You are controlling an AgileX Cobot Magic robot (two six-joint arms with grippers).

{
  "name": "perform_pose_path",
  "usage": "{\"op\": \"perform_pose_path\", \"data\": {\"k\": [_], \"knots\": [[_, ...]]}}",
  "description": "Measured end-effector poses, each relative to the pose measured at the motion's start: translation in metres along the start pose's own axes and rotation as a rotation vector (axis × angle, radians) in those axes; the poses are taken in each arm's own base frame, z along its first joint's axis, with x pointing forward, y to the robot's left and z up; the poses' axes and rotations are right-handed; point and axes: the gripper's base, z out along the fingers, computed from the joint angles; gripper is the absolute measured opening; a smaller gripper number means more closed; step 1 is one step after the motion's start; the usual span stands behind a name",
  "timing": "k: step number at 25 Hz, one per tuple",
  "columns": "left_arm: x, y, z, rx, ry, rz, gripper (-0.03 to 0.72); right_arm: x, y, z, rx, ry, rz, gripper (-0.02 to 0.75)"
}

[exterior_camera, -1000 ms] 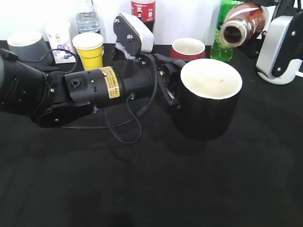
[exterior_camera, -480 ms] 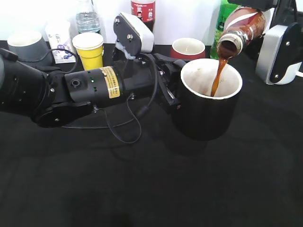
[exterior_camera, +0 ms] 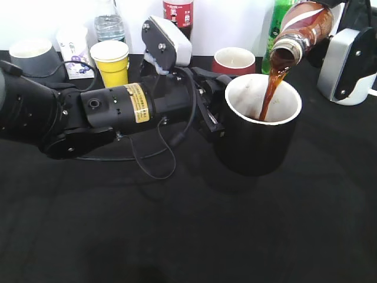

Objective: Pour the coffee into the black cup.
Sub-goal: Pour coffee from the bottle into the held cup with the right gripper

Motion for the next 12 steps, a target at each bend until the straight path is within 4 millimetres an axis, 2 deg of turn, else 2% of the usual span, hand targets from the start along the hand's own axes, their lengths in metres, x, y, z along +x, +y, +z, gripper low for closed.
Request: {"op": "perform_pose_path", "data": {"k": [12], "knots": [[0.0004, -0.0002, 0.0000, 0.002, 0.004, 0.002, 0.057, 0.0011, -0.0013, 0.0000, 0.014, 0.013, -0.090, 0.528]]}}
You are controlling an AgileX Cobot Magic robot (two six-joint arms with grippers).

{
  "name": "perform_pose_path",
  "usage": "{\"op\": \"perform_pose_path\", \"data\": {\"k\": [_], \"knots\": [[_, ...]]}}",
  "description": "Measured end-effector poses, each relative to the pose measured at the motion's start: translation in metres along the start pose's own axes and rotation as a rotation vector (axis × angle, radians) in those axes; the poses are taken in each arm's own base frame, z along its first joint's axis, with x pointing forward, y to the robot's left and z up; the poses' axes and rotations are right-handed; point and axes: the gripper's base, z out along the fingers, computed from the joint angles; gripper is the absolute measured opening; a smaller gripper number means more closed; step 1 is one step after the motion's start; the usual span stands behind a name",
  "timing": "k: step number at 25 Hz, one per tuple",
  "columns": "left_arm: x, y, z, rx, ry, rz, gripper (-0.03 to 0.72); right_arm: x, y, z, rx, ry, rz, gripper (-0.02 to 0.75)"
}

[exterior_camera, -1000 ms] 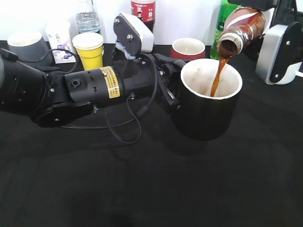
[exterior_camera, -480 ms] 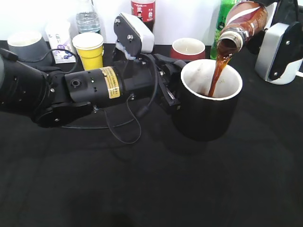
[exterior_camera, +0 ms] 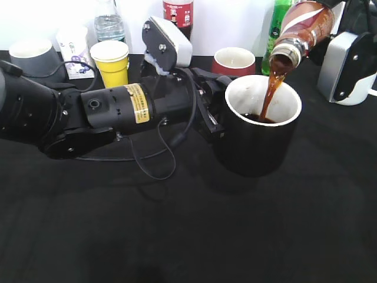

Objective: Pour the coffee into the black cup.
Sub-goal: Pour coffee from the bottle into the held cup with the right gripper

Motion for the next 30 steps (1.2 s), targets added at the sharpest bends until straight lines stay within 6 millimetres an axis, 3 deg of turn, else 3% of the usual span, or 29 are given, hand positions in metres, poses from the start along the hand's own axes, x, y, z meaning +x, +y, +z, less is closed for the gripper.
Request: {"op": "perform_pose_path", "data": {"k": [15, 19, 26, 28, 30], "knots": [[0.001, 0.000, 0.000, 0.000, 0.006, 0.002, 0.057, 0.000, -0.001, 0.000, 0.010, 0.004, -0.052, 0.528], [0.001, 0.000, 0.000, -0.003, 0.012, 0.001, 0.057, -0.006, -0.002, 0.000, 0.019, -0.062, 0.074, 0.528], [0.001, 0.006, -0.001, -0.037, 0.003, -0.022, 0.057, -0.007, -0.001, 0.000, -0.011, -0.083, 0.496, 0.528], [0.001, 0.022, -0.009, -0.083, 0.002, -0.022, 0.057, -0.007, -0.001, 0.000, -0.022, -0.082, 0.748, 0.528], [-0.003, 0.046, -0.025, -0.160, 0.002, -0.019, 0.057, -0.006, 0.001, 0.000, -0.050, -0.057, 1.115, 0.528]]}}
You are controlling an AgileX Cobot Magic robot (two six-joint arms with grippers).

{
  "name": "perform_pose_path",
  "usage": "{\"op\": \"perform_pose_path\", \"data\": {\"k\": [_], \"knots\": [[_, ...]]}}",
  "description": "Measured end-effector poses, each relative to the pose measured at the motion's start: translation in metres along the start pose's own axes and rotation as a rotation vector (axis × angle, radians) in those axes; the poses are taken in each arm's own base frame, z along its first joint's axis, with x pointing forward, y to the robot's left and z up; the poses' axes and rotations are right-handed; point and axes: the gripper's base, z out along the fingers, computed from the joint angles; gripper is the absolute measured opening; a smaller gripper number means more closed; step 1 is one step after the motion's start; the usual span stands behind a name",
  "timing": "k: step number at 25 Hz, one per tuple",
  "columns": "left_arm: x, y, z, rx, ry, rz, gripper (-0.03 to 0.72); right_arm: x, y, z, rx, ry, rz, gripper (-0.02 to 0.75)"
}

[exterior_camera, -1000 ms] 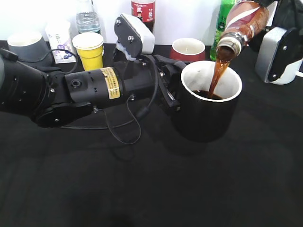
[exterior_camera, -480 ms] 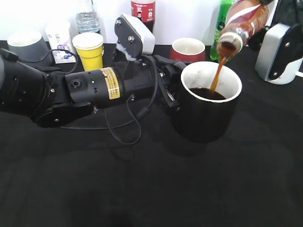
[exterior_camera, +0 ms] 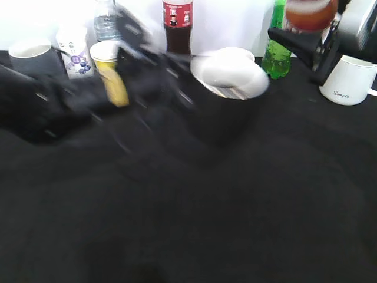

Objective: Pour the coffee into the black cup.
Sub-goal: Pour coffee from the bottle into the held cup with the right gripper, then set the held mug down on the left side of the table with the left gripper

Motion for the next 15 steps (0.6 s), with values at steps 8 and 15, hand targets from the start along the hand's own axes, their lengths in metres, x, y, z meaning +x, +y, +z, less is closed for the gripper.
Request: {"op": "perform_pose_path", "data": {"k": [8, 15], "knots": [[0.038, 0.088, -0.100, -0.350, -0.001, -0.069, 0.057, 0.015, -0.003, -0.001, 0.073, 0.153, 0.543, 0.528], [0.068, 0.107, -0.134, -0.736, -0.002, -0.115, 0.057, 0.015, -0.003, -0.001, 0.074, 0.153, 0.545, 0.527]]}}
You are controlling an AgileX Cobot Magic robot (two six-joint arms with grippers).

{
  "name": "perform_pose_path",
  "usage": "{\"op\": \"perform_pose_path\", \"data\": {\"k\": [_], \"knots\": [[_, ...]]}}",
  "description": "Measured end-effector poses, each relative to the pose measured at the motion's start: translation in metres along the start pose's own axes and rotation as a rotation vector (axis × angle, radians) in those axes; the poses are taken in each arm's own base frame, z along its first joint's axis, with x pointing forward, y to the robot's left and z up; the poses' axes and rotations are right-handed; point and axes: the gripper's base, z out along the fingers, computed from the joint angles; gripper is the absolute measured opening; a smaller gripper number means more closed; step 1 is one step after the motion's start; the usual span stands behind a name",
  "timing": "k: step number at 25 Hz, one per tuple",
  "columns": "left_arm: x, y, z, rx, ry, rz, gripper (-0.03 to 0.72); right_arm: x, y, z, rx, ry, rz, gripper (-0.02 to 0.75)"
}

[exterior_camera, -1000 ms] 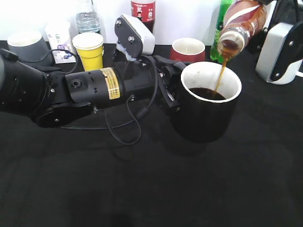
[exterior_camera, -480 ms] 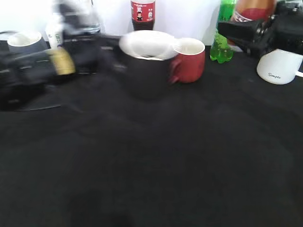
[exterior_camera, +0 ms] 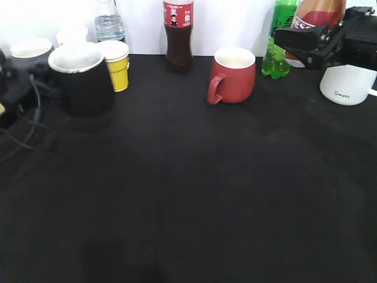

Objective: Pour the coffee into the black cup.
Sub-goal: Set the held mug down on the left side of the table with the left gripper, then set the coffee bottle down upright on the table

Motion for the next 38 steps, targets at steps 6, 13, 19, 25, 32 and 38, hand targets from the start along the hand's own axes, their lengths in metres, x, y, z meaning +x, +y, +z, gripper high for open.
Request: {"op": "perform_pose_path", "data": {"k": [6, 13, 19, 25, 32, 38], "knots": [[0.038, 0.008, 0.014, -0.062, 0.086, -0.033, 0.057, -0.002, -0.002, 0.000, 0.022, -0.019, 0.023, 0.527], [0.044, 0.007, 0.018, -0.052, 0.059, -0.043, 0.157, -0.002, -0.002, 0.000, 0.024, -0.020, 0.024, 0.527], [0.047, 0.003, -0.014, -0.057, 0.105, -0.054, 0.240, -0.002, -0.003, 0.000, 0.033, -0.025, 0.035, 0.528], [0.024, -0.008, -0.058, 0.002, 0.118, -0.036, 0.240, 0.004, -0.017, -0.001, 0.180, 0.041, -0.037, 0.528], [-0.017, -0.020, -0.072, 0.117, -0.021, 0.029, 0.241, 0.073, -0.038, 0.023, 0.229, 0.104, 0.009, 0.528], [-0.020, -0.023, -0.073, 0.151, -0.026, 0.045, 0.241, 0.125, -0.046, 0.034, 0.258, 0.102, -0.010, 0.528]]}}
